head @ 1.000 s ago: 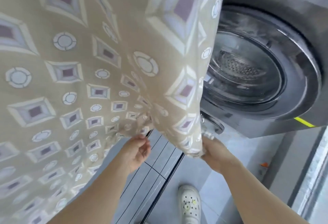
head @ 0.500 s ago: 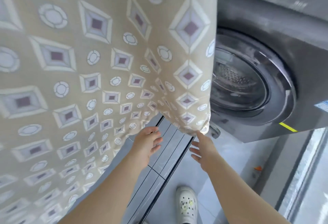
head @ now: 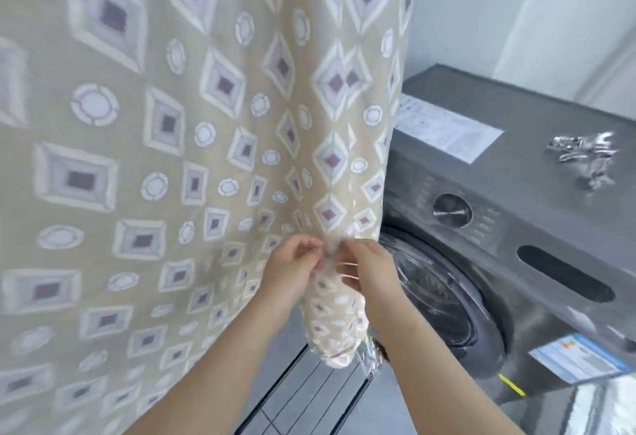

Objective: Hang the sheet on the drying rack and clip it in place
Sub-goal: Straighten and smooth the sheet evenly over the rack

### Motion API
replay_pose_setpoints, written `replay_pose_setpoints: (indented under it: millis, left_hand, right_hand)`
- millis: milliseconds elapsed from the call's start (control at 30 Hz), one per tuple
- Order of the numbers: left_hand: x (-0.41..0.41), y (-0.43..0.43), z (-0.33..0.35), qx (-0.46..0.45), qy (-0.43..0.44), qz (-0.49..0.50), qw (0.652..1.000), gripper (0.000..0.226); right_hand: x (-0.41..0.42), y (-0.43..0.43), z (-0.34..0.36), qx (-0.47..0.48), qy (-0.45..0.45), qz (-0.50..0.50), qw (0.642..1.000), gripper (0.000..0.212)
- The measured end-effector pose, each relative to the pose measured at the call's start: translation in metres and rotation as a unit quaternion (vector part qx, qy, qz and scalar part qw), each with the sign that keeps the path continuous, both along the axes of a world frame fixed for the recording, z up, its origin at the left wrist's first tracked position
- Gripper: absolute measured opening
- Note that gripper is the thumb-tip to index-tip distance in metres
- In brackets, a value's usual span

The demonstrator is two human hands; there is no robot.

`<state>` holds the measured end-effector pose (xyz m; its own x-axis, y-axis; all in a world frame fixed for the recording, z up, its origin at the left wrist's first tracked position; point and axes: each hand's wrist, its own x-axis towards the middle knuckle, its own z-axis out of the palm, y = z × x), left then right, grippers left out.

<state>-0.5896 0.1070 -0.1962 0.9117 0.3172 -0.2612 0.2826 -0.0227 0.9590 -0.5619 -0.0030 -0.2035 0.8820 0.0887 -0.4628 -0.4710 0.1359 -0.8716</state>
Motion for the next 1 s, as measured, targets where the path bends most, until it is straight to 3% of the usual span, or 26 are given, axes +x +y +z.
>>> replay_pose_setpoints:
  millis: [233, 567, 1000]
  left_hand:
    - [0.023, 0.019, 0.119, 0.067, -0.154, -0.018, 0.986, 0.023]
    - [0.049, 0.043, 0.285, 0.129, -0.361, -0.056, 0.922, 0.024]
    - [0.093, 0.037, 0.395, 0.286, -0.481, -0.036, 0.828, 0.027]
  right_hand:
    - [0.026, 0.022, 0.134, 0.017, -0.167, 0.007, 0.986, 0.011]
    - [0.039, 0.035, 0.298, 0.028, -0.359, -0.041, 0.932, 0.011]
    - [0.092, 0.03, 0.423, -0.004, -0.519, -0.077, 0.851, 0.017]
